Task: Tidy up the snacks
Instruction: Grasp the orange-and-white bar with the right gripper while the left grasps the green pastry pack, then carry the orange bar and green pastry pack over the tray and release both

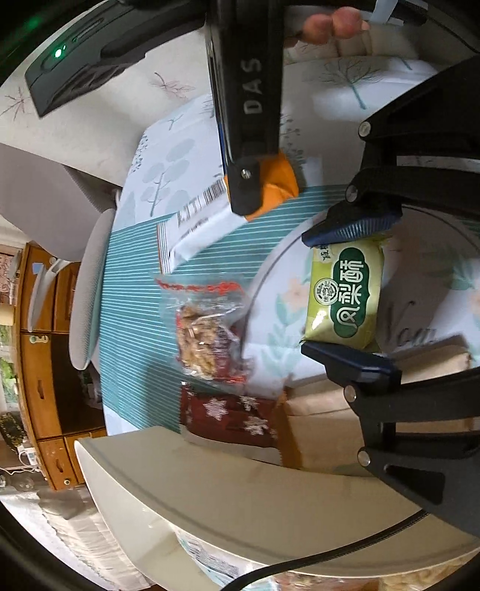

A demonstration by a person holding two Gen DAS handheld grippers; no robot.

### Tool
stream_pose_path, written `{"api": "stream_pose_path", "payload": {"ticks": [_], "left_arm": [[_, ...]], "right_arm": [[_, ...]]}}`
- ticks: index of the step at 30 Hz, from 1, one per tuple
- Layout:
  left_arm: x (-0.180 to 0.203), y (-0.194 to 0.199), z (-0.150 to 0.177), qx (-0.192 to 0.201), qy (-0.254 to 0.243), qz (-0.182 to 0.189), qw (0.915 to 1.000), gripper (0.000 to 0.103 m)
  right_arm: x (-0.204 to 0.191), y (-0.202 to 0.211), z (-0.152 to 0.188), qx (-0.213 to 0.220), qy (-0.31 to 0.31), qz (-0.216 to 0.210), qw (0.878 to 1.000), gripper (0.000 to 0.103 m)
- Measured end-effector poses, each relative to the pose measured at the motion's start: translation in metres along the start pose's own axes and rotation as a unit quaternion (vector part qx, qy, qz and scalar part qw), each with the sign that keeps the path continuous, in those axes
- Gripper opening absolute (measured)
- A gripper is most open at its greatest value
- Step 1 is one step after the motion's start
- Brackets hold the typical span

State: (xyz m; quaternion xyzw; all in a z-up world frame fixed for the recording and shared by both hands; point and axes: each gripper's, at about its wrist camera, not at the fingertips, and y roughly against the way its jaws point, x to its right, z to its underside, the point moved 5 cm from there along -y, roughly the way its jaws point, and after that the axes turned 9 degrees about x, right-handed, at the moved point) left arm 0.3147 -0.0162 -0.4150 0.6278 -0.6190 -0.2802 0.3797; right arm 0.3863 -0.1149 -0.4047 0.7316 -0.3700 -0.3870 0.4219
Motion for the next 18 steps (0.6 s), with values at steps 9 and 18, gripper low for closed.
{"api": "stream_pose_path", "payload": {"ticks": [9,18], "left_arm": [[0.003,0.04,0.021,-0.025,0.022,0.014,0.9993,0.05],[0.0,0.102,0.04,-0.022,0.022,0.047,0.9984,0.05]], "right_arm": [[0.0,0.027,0.026,-0.022,-0.077,-0.009,0.997,0.038],[-0.018,0.057,0.057,-0.033,-0.149,-0.028,0.988,0.038]]}}
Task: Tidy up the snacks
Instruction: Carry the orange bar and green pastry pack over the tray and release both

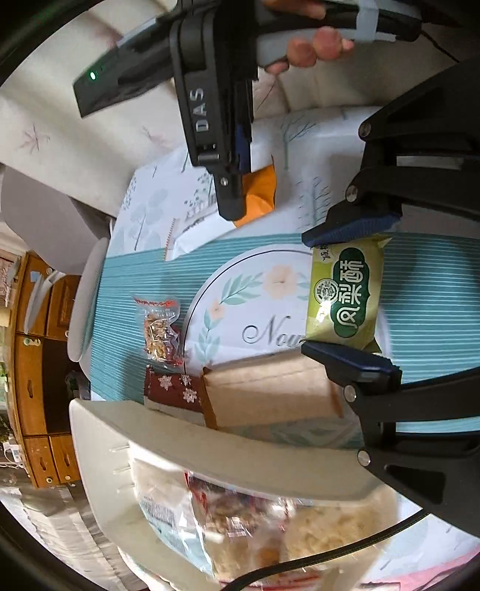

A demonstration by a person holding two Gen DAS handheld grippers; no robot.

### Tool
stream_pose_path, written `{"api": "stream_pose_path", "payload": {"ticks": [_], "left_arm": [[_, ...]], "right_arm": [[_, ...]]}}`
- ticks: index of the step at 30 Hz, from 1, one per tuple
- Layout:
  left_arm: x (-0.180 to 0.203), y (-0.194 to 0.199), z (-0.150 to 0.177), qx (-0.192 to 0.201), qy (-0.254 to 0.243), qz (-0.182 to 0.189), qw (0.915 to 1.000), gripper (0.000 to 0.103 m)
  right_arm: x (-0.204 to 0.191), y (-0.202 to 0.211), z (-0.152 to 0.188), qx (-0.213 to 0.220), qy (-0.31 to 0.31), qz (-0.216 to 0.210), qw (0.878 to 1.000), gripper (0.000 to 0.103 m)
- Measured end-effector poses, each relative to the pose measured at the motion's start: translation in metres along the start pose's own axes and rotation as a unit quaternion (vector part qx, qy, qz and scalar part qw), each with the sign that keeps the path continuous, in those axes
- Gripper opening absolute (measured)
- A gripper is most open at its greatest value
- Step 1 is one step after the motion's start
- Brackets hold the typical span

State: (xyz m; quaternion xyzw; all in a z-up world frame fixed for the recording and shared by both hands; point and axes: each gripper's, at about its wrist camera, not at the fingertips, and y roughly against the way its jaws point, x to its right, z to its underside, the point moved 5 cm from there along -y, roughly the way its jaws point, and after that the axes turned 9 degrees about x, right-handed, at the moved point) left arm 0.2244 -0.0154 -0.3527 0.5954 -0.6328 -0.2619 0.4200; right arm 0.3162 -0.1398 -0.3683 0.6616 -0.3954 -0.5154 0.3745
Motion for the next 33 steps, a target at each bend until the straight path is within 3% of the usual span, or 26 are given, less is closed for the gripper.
{"api": "stream_pose_path", "payload": {"ticks": [13,22,33], "left_arm": [[-0.033,0.095,-0.001,0.063,-0.025,0.042,0.9969,0.05],[-0.088,0.125,-0.014,0.074,-0.045,0.06,0.9945,0.05],[-0.148,0.138,-0.036,0.077,-0.104,0.061,0.9897,0.05]], "right_arm": [[-0.056,0.028,0.041,0.003,-0.036,-0.039,0.999,0.038],[-0.115,0.038,0.057,0.029,-0.056,-0.047,0.997,0.038],[-0.193,0.019,0.06,0.057,-0.076,-0.073,0.993,0.039]]}}
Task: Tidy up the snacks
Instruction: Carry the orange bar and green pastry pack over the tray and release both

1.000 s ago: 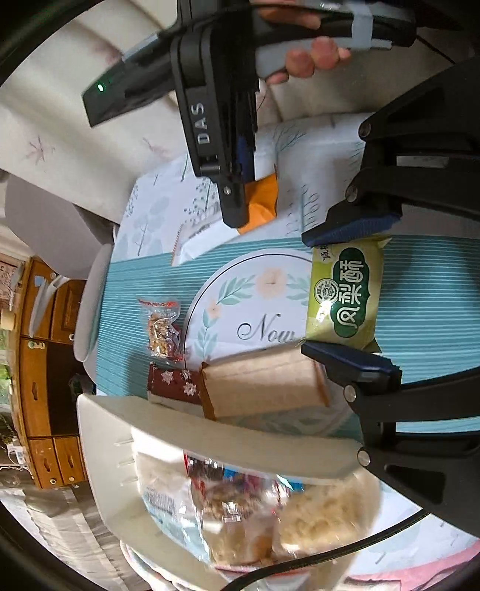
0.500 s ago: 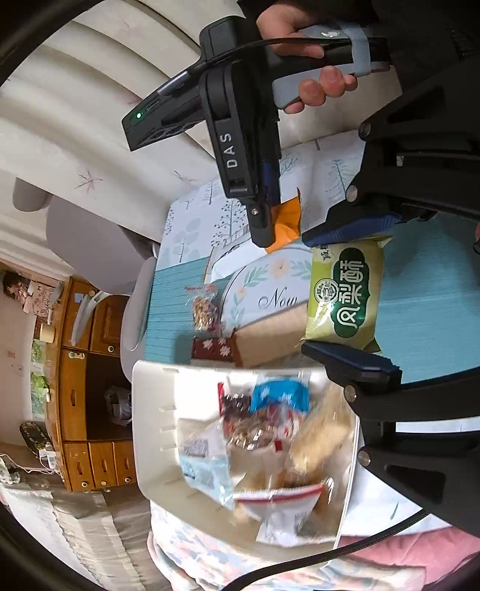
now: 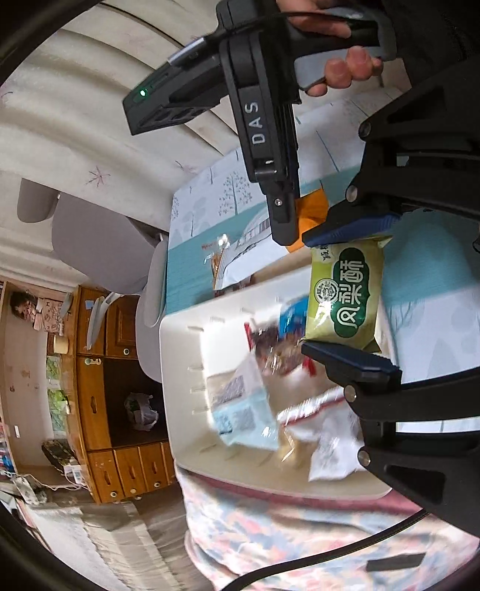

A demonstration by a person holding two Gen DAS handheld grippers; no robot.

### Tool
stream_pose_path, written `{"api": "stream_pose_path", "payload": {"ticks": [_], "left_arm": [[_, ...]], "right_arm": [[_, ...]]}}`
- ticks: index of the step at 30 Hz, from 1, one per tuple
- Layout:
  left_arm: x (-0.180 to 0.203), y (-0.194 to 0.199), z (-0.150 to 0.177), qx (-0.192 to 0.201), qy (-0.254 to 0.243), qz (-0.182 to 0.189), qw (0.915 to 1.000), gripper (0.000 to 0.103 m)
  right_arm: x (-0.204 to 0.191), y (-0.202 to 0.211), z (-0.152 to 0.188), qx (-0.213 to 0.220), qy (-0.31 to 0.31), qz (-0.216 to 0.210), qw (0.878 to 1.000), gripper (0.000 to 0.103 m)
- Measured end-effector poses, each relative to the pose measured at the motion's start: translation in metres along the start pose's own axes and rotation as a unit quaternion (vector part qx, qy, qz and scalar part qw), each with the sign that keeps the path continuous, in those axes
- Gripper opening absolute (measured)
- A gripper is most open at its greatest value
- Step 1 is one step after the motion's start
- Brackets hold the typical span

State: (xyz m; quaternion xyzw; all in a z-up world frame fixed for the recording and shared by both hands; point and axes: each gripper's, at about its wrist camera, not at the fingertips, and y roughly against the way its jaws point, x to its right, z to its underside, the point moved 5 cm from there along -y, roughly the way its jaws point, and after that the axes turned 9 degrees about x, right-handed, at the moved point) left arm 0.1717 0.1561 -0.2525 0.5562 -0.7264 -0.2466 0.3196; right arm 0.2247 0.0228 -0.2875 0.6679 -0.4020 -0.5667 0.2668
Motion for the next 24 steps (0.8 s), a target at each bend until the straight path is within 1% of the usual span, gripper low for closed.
{"api": "stream_pose_path", "payload": {"ticks": [6,10,12,14,16,18,21,23,24], "left_arm": [[-0.042,0.001,-0.008,0.002,-0.023,-0.019,0.9996,0.051],[-0.073,-0.003,-0.014,-0.003,-0.005,-0.026,0.9996,0.051],[-0.087,-0.006,-0.016,-0.006,-0.002,-0.04,0.9992,0.051],[-0.095,-0.009,-0.015,-0.015,0.001,-0.046,0.9988,0.051],[-0.103,-0.012,-0.013,-0.026,0.008,-0.055,0.9981,0.055],[-0.107,-0.013,-0.011,-0.033,0.014,-0.059,0.9976,0.056],[-0.11,-0.014,-0.009,-0.041,0.019,-0.068,0.9966,0.072],[-0.109,-0.012,-0.008,-0.039,0.02,-0.069,0.9967,0.074],[-0.107,-0.011,-0.008,-0.04,0.021,-0.07,0.9966,0.077]], "right_arm": [[-0.039,-0.025,0.005,0.016,0.0,-0.014,1.0,0.039],[-0.057,-0.039,0.008,0.026,0.005,-0.019,0.999,0.039],[-0.063,-0.045,0.009,0.029,0.007,-0.02,0.999,0.039],[-0.068,-0.05,0.01,0.032,0.007,-0.022,0.999,0.04],[-0.067,-0.053,0.01,0.034,0.005,-0.024,0.999,0.041],[-0.066,-0.053,0.012,0.037,0.005,-0.016,0.999,0.041],[-0.06,-0.05,0.012,0.041,-0.003,-0.006,0.999,0.041],[-0.056,-0.045,0.011,0.045,-0.008,-0.005,0.999,0.042],[-0.053,-0.042,0.01,0.047,-0.01,-0.003,0.999,0.042]]}}
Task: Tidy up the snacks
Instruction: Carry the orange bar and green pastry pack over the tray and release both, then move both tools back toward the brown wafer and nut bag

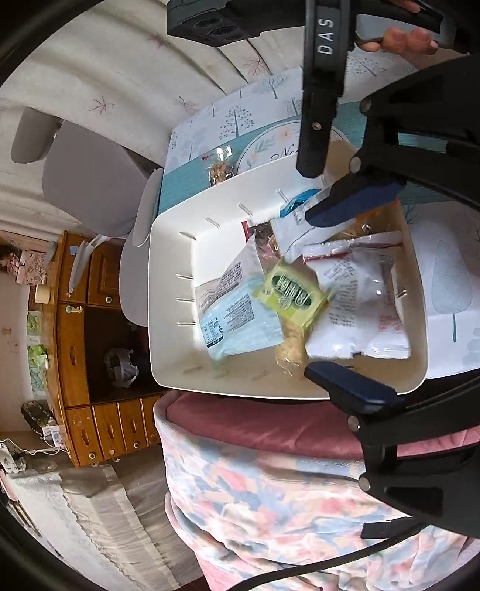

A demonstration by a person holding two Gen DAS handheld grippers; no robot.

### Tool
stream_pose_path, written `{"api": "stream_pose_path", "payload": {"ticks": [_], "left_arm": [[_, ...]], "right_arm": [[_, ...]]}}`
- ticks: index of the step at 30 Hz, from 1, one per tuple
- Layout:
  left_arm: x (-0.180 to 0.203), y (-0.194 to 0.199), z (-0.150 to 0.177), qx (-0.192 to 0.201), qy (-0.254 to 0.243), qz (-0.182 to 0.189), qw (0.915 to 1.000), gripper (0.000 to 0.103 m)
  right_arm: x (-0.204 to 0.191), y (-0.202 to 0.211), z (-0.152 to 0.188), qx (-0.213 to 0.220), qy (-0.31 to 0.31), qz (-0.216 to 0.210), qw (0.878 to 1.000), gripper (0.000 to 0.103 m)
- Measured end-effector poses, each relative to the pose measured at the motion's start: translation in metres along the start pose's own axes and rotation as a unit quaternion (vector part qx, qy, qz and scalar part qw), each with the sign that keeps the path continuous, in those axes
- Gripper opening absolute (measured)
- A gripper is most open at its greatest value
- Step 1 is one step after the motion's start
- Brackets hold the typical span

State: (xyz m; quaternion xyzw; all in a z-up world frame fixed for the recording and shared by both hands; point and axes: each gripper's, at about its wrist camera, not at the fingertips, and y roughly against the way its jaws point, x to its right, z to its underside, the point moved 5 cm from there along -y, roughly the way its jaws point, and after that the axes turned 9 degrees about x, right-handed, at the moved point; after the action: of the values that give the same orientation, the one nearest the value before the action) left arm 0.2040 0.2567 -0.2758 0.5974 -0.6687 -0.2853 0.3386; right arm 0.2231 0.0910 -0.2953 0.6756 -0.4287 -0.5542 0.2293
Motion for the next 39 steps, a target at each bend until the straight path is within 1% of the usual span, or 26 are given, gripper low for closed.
{"api": "stream_pose_path", "payload": {"ticks": [1,2,4,5,10,14,17,21,25,29,32,35,39], "left_arm": [[0.002,0.0,0.001,-0.003,0.001,-0.001,1.0,0.081],[0.005,0.0,0.002,-0.008,0.003,-0.002,1.0,0.081],[0.01,0.001,0.005,-0.017,0.006,-0.004,0.9998,0.081],[0.012,0.001,0.007,-0.02,0.008,-0.004,0.9998,0.081],[0.032,0.001,0.018,-0.059,0.011,-0.01,0.9981,0.081],[0.049,0.003,0.025,-0.07,0.027,-0.013,0.9971,0.081],[0.065,0.005,0.03,-0.074,0.046,-0.013,0.9961,0.081],[0.085,0.007,0.036,-0.075,0.085,-0.015,0.9934,0.081],[0.107,0.009,0.045,-0.071,0.137,-0.007,0.9879,0.082],[0.133,0.004,0.054,-0.073,0.163,-0.001,0.984,0.085],[0.156,-0.005,0.063,-0.082,0.168,0.002,0.9823,0.086],[0.18,-0.014,0.069,-0.086,0.165,-0.001,0.9826,0.086],[0.209,-0.027,0.073,-0.079,0.144,-0.031,0.9859,0.086]], "right_arm": [[0.002,0.002,-0.001,0.002,-0.001,0.002,1.0,0.043],[0.004,0.004,-0.001,0.003,-0.004,0.004,1.0,0.044],[0.011,0.009,-0.003,0.003,-0.012,0.007,1.0,0.049],[0.014,0.011,-0.003,0.004,-0.014,0.009,1.0,0.05],[0.03,0.024,-0.008,0.002,-0.019,0.015,1.0,0.053],[0.047,0.036,-0.014,0.001,-0.023,0.019,1.0,0.054],[0.062,0.044,-0.019,-0.002,-0.024,0.021,1.0,0.055],[0.083,0.056,-0.027,-0.007,-0.024,0.021,0.999,0.055],[0.103,0.065,-0.036,-0.014,-0.02,0.017,1.0,0.056],[0.123,0.073,-0.046,-0.017,-0.016,0.013,1.0,0.056],[0.138,0.075,-0.056,-0.02,-0.013,0.006,1.0,0.056],[0.151,0.076,-0.065,-0.024,-0.01,0.005,1.0,0.057],[0.165,0.073,-0.083,-0.03,-0.007,-0.007,0.999,0.057]]}}
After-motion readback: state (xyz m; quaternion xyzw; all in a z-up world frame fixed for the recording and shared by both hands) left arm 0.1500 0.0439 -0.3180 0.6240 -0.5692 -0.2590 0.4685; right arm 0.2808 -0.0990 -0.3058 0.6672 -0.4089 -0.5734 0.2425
